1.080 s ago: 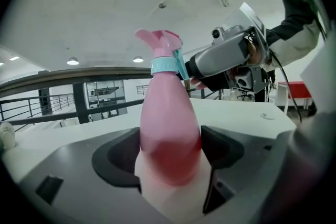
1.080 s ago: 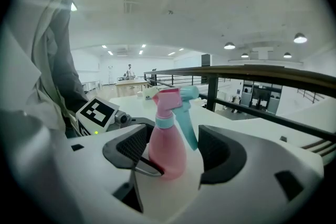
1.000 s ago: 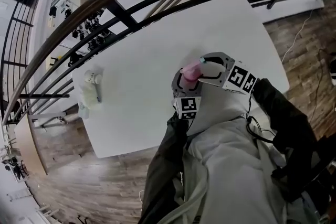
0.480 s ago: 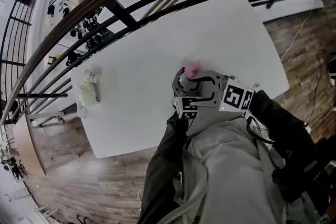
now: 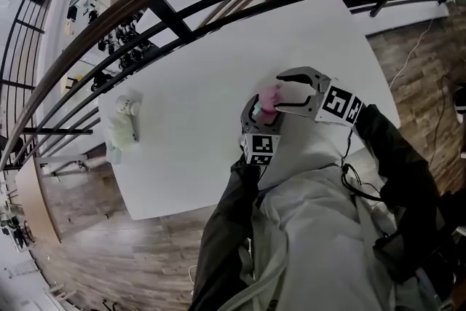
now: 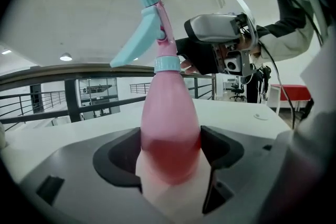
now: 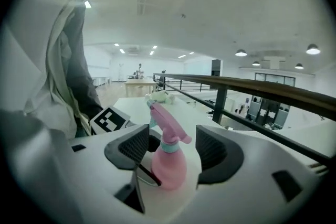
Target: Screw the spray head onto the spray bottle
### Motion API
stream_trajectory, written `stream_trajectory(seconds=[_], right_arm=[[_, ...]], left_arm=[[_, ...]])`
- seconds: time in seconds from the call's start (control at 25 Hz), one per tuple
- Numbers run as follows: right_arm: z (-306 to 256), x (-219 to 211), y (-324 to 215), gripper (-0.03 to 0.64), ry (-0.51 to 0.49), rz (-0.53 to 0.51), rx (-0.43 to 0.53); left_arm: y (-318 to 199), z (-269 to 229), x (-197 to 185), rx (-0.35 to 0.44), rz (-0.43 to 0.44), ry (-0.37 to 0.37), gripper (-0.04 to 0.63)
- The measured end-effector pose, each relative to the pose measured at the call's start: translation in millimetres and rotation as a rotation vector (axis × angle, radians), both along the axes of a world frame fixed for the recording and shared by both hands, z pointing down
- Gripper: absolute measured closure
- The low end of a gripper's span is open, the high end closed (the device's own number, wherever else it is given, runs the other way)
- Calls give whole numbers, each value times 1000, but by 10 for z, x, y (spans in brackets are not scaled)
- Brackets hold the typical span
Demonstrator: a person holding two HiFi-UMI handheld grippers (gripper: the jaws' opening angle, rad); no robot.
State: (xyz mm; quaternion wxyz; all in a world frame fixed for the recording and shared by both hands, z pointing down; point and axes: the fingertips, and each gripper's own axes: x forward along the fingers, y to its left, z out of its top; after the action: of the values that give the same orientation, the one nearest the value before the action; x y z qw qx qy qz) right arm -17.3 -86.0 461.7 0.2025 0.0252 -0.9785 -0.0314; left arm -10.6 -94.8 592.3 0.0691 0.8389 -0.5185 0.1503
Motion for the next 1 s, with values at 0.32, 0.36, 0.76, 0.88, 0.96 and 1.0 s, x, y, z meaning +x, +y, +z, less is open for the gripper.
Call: stream_trajectory(seconds=[0.32,0.36,0.76,0.88,0.96,1.0], right_arm=[[80,86,190,364,34,-18,-61],[98,109,251,364,33,-13,-100],[-97,26,538,365,-60,-45,-11],[-304,198,40,364,-154,103,12],[-123,256,-272,330,-86,113,-37],[0,255,-321,314,-36,84,-77]], left_arm=[[14,91,22,-7,12,6,230],[21,98,22,-11,11,7,230],[-27,5,43,39,35,6,230],[-77,-41,13,67,51,8,230],[-65,-69,15,36,73,1,230],[-18,-60,37,21,85,0,230]])
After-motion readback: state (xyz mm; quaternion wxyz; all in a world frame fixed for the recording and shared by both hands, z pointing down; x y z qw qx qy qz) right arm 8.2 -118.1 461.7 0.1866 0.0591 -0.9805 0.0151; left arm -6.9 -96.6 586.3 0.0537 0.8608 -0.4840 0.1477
